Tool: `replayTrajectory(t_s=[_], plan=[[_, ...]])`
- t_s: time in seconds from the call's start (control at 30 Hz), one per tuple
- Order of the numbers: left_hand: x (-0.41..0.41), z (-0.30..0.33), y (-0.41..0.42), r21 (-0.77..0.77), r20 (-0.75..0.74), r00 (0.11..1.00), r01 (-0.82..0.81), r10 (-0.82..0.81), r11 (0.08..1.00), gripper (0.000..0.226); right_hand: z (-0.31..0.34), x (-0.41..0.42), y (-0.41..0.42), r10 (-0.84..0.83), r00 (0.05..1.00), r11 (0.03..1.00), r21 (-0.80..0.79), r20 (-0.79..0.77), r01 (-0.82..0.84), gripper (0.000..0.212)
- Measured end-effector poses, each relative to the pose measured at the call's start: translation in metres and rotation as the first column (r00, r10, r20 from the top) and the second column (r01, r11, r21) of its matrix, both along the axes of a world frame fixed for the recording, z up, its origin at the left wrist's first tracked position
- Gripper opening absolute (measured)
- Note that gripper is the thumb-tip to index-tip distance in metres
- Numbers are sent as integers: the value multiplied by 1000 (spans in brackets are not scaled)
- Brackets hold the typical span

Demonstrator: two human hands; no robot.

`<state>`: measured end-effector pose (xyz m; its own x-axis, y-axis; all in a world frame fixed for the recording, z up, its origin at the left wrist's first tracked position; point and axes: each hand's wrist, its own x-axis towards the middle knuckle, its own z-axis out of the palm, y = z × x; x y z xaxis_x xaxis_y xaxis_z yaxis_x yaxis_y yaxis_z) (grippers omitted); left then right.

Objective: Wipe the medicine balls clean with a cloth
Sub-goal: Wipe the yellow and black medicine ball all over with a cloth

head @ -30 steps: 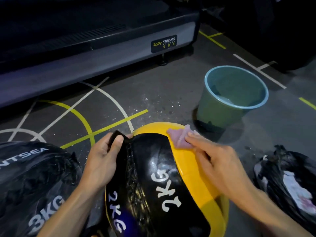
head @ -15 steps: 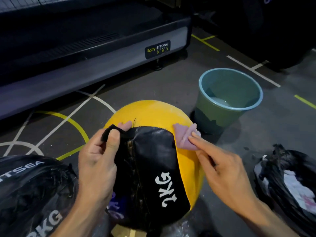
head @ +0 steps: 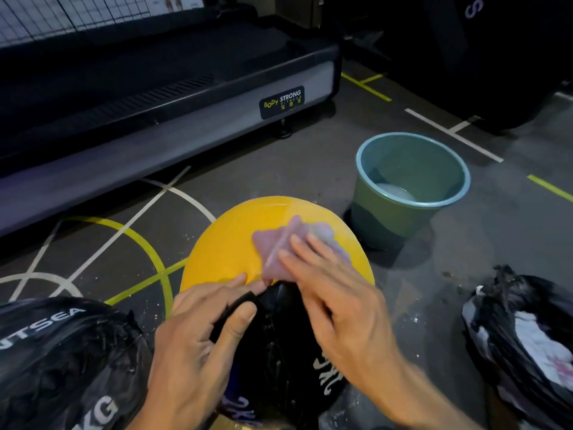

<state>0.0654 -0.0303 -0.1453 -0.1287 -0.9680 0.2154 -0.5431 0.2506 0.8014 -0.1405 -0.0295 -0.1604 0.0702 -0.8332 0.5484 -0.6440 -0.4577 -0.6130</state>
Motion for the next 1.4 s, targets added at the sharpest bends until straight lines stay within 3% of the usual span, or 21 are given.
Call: replayTrajectory(t_s=[0.03, 0.07, 0.1, 0.17, 0.23, 0.3, 0.4, 0.43, 0.5, 0.57, 0.63, 0.73, 0.8, 0.87, 0.93, 1.03, 1.1, 1.17, 1.27, 1.4], plan=[[2, -1, 2, 1, -1, 1000, -5, 5, 1000, 32, -1, -8, -6, 81, 990, 996, -28, -119, -85, 43], [5, -2, 4, 7, 0, 1000, -8, 8, 1000, 32, -3, -18, -12, 102, 985, 995, 0, -142, -103, 44], [7, -3, 5, 17, 2, 1000, -4, 4, 1000, 33, -3, -29, -16, 34, 996, 997, 72, -82, -28, 44], [10, -4, 6, 24, 5, 1000, 6, -6, 1000, 34, 2, -45, -23, -261, 963, 934, 271, 67, 234, 43], [8, -5, 7, 20, 6, 1000, 21, -21, 1000, 33, 7, -40, -24, -396, 917, 880, 306, 47, 364, 41], [6, -4, 7, 3, 23, 999, 35, -35, 999, 32, 19, -16, -17, -226, 971, 960, 186, 82, 208, 43], [8, -3, 8, -26, 45, 997, 56, -55, 998, 31, 19, 4, -10, 71, 994, 994, 83, -77, -64, 45], [9, -3, 8, -19, 37, 997, 64, -63, 998, 31, 15, -4, -14, 49, 995, 995, 91, -82, -42, 45], [9, -3, 8, -8, 38, 996, 81, -80, 997, 32, 14, -27, -27, -168, 986, 966, 198, 7, 163, 44], [5, -3, 7, -19, 57, 994, 98, -97, 995, 32, 19, -39, -37, -320, 947, 906, 288, -18, 311, 41], [1, -2, 5, -35, 80, 990, 121, -118, 992, 32, 33, -27, -40, -249, 968, 935, 255, -27, 247, 42], [0, -3, 4, -50, 115, 983, 146, -140, 988, 31, 41, -1, -34, 60, 996, 992, 118, -62, -53, 43], [2, -3, 5, -43, 99, 985, 149, -144, 988, 31, 37, -14, -41, 28, 998, 988, 151, -61, -18, 48], [3, -4, 6, -39, 77, 987, 144, -141, 989, 31, 35, -40, -51, -177, 982, 935, 302, -61, 187, 55], [1, -6, 8, -38, 67, 989, 137, -134, 990, 32, 35, -55, -54, -277, 956, 866, 404, -98, 293, 49], [0, -6, 7, -47, 58, 989, 141, -138, 989, 31, 41, -30, -43, -169, 985, 940, 296, -21, 168, 47], [0, -5, 5, -54, 65, 987, 149, -145, 987, 30, 37, -5, -33, -11, 999, 983, 183, -44, 19, 43], [2, -3, 5, -70, 77, 986, 154, -149, 986, 30, 25, 2, -31, 12, 997, 991, 133, -76, -2, 42], [5, -3, 5, -65, 86, 988, 132, -127, 989, 31, 11, -21, -28, -160, 986, 971, 184, 42, 150, 42], [14, -5, -1, -20, 51, 995, 88, -87, 996, 32, -4, -54, -17, -426, 904, 797, 485, 30, 359, 41]])
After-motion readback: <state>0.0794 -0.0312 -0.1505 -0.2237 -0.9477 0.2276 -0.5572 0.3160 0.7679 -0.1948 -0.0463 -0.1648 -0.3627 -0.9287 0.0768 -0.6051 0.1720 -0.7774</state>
